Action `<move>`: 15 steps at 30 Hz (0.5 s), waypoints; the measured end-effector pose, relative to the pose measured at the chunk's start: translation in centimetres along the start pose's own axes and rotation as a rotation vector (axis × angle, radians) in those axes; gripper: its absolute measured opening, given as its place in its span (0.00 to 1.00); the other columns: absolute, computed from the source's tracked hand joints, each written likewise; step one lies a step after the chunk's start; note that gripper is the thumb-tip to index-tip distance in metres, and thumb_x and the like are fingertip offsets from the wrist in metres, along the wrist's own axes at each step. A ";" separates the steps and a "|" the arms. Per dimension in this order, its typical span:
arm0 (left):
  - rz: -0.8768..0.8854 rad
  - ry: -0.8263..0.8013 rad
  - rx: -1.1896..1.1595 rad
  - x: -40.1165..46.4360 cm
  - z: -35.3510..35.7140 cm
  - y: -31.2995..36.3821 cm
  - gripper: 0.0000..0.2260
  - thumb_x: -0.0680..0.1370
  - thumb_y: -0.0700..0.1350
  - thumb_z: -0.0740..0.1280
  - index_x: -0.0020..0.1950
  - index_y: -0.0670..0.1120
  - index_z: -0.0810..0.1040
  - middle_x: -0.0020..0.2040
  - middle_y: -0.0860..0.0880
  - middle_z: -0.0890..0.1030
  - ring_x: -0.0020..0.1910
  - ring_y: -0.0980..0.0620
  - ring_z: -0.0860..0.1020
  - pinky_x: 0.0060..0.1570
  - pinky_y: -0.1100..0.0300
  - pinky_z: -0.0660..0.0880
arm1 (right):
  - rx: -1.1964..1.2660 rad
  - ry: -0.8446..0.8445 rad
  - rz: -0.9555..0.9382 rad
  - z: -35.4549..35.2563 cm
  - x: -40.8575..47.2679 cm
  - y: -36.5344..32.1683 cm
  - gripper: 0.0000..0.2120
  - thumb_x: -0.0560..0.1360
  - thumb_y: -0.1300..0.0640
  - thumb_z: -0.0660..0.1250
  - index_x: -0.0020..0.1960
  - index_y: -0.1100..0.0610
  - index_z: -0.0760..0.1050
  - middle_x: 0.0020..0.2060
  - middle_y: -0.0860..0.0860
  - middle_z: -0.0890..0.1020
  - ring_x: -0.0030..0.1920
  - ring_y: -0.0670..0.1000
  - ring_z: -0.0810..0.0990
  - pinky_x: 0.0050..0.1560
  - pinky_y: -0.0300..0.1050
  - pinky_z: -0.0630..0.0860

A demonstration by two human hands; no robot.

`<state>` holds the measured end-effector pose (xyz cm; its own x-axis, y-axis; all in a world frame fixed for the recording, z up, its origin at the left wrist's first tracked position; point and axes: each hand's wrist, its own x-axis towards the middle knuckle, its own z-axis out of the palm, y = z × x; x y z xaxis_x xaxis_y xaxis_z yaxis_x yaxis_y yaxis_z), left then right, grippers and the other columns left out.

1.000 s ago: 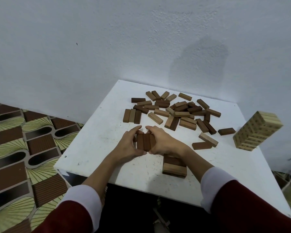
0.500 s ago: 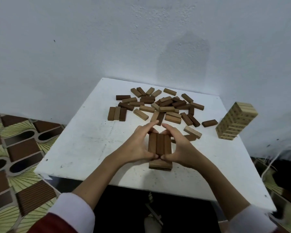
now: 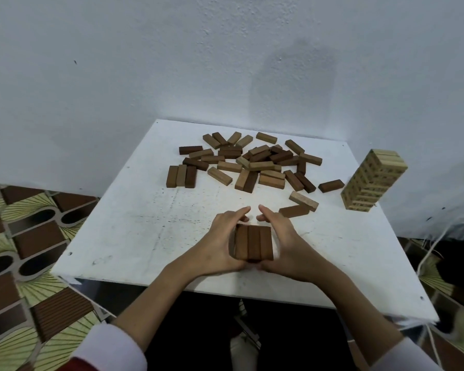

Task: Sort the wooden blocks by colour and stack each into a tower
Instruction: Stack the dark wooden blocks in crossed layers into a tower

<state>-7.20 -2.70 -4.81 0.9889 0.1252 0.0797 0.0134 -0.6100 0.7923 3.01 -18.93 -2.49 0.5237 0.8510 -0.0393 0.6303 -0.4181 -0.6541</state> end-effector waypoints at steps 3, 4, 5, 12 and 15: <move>-0.062 -0.002 -0.048 0.0 0.0 0.0 0.48 0.63 0.51 0.79 0.75 0.57 0.52 0.65 0.61 0.64 0.65 0.64 0.60 0.61 0.69 0.58 | 0.078 0.020 0.041 0.0 -0.2 0.7 0.56 0.60 0.49 0.80 0.75 0.50 0.47 0.66 0.43 0.64 0.64 0.40 0.59 0.65 0.39 0.58; -0.077 0.005 -0.062 0.0 0.1 0.0 0.48 0.63 0.51 0.79 0.75 0.58 0.52 0.65 0.60 0.65 0.66 0.63 0.61 0.62 0.67 0.59 | 0.091 0.026 0.054 0.1 -0.2 0.9 0.56 0.60 0.50 0.80 0.75 0.49 0.47 0.67 0.44 0.64 0.64 0.40 0.59 0.65 0.38 0.58; -0.086 0.013 -0.070 0.0 0.2 -0.1 0.48 0.63 0.50 0.79 0.74 0.58 0.52 0.66 0.60 0.66 0.66 0.63 0.62 0.62 0.67 0.59 | 0.097 0.032 0.062 0.2 -0.3 1.2 0.55 0.60 0.50 0.80 0.75 0.49 0.47 0.68 0.45 0.65 0.64 0.40 0.60 0.65 0.38 0.58; -0.095 0.012 -0.101 0.3 0.3 -0.3 0.46 0.64 0.48 0.79 0.74 0.58 0.55 0.63 0.59 0.71 0.64 0.62 0.67 0.63 0.65 0.64 | 0.081 0.067 0.029 0.5 -0.4 1.2 0.49 0.63 0.54 0.79 0.71 0.44 0.49 0.67 0.47 0.68 0.63 0.41 0.62 0.66 0.40 0.59; -0.099 0.008 -0.099 0.5 0.2 -0.2 0.45 0.65 0.47 0.78 0.74 0.58 0.55 0.63 0.59 0.71 0.64 0.61 0.68 0.63 0.63 0.64 | 0.080 0.066 0.015 0.5 -0.3 1.1 0.48 0.64 0.55 0.78 0.74 0.49 0.52 0.66 0.48 0.68 0.63 0.42 0.62 0.66 0.40 0.59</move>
<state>-6.71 -2.67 -5.10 0.9822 0.1878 0.0024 0.0962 -0.5139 0.8524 3.25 -19.49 -3.56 0.5714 0.8207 -0.0013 0.5757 -0.4019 -0.7121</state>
